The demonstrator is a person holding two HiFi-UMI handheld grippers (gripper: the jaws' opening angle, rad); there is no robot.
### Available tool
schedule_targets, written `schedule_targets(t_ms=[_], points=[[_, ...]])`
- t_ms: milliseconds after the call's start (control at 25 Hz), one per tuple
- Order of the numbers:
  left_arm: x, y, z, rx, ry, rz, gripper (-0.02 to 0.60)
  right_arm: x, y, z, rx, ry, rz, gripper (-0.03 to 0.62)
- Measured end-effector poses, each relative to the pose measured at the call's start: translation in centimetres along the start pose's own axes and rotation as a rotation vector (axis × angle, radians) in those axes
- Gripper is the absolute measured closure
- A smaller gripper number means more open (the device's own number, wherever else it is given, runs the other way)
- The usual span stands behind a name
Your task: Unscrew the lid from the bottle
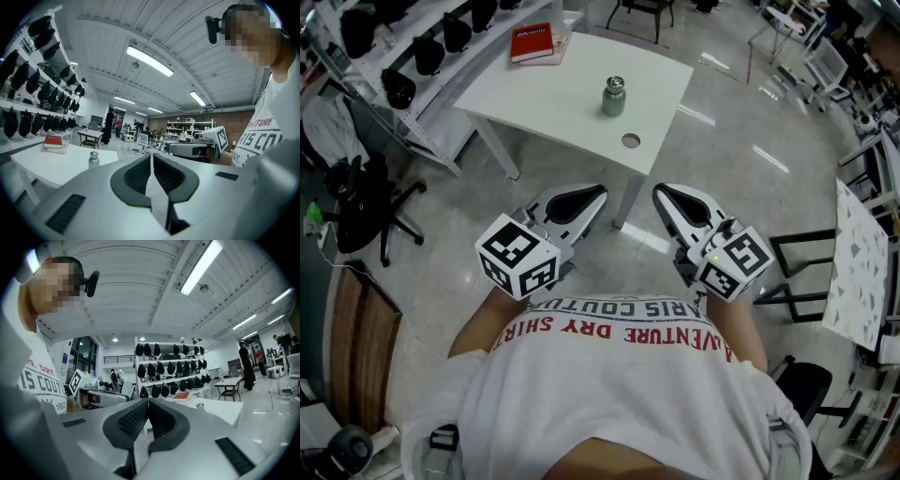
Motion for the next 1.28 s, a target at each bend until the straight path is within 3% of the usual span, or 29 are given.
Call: schedule_targets(t_ms=[160, 280, 320, 400, 440, 840, 1280], points=[[-0.3, 0.8, 1.1, 0.009, -0.013, 0.004, 0.54, 0.2, 0.6, -0.9, 0.002, 0.065, -0.015, 0.555], [-0.7, 1.5, 2.0, 0.021, -0.024, 0.013, 0.537, 0.6, 0.9, -1.0, -0.016, 0.075, -0.006, 0.384], [-0.8, 1.7, 2.2, 0.022, -0.029, 0.016, 0.514, 0.6, 1.0, -1.0, -0.018, 0.075, -0.004, 0.353], [-0.7, 2.1, 2.5, 0.015, -0.027, 0.022, 0.381, 0.5, 1.3, -1.1, -0.018, 0.08, 0.002, 0.341], [-0.6, 2.3, 2.6, 0.012, -0.025, 0.024, 0.359, 0.5, 1.3, -1.3, -0.017, 0.084, 0.005, 0.323], [1.3, 3.5, 5.4, 0.009, -0.028, 0.046, 0.302, 2.7, 2.2, -4.2, -0.017, 0.079, 0.028, 0.306], [6.4, 3.8, 13.9, -0.004, -0.04, 0.101, 0.27, 9.0, 4.2, -11.9, 0.03, 0.102, 0.048, 0.289]])
Point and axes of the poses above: the fingertips, and each gripper's own axes: x forward along the fingers, z to its left, y out of its underside, the point moved 4 cm from there along -x, backward along the fingers, and after that the axes turned 7 degrees about -z, right-handed, at the moved point
